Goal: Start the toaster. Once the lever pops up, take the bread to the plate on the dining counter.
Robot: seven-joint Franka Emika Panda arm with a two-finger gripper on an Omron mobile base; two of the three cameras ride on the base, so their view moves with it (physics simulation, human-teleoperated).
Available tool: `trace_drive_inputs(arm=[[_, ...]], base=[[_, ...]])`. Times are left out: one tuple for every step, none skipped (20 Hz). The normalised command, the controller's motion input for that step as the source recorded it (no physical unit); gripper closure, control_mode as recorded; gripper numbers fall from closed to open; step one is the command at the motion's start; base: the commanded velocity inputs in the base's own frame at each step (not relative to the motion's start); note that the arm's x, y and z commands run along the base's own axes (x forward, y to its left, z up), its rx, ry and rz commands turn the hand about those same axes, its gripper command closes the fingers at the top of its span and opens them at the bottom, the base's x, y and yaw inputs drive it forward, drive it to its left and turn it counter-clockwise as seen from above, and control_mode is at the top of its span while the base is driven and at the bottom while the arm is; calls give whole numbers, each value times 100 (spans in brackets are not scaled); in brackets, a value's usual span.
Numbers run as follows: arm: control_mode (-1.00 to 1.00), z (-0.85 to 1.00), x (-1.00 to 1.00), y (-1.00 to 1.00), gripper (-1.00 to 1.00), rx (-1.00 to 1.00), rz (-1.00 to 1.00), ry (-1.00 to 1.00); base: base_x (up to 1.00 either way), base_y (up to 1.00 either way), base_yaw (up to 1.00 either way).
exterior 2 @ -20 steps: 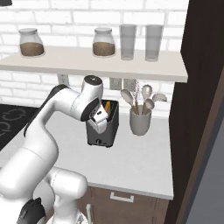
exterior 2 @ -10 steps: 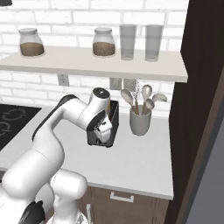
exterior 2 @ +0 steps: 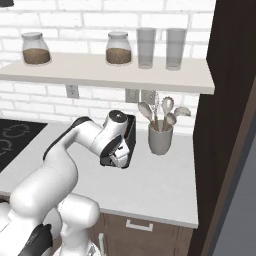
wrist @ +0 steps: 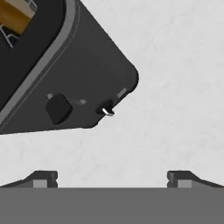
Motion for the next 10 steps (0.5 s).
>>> trace_drive_inputs(arm=[[-100,-27,15,-6,-100,2,-3,0],[-100,-27,16,-6,-100,2,-3,0],[-100,-26,17,-8,-100,2,-3,0],[-100,-25,20,-11,-100,3,-4,0],[-100,-25,21,-11,-100,4,-4,0],[-100,-26,24,-10,-100,5,-4,0],[-100,-26,25,-7,-100,5,-3,0],[-100,-27,25,-5,-100,5,-3,0],[-100,-28,26,-1,-100,5,-3,0],[-100,-29,27,-1,-100,5,-3,0]], base=[[0,0,0],[0,0,0],[0,0,0],[0,0,0],[0,0,0],[0,0,0],[0,0,0],[0,0,0],[0,0,0],[0,0,0]])
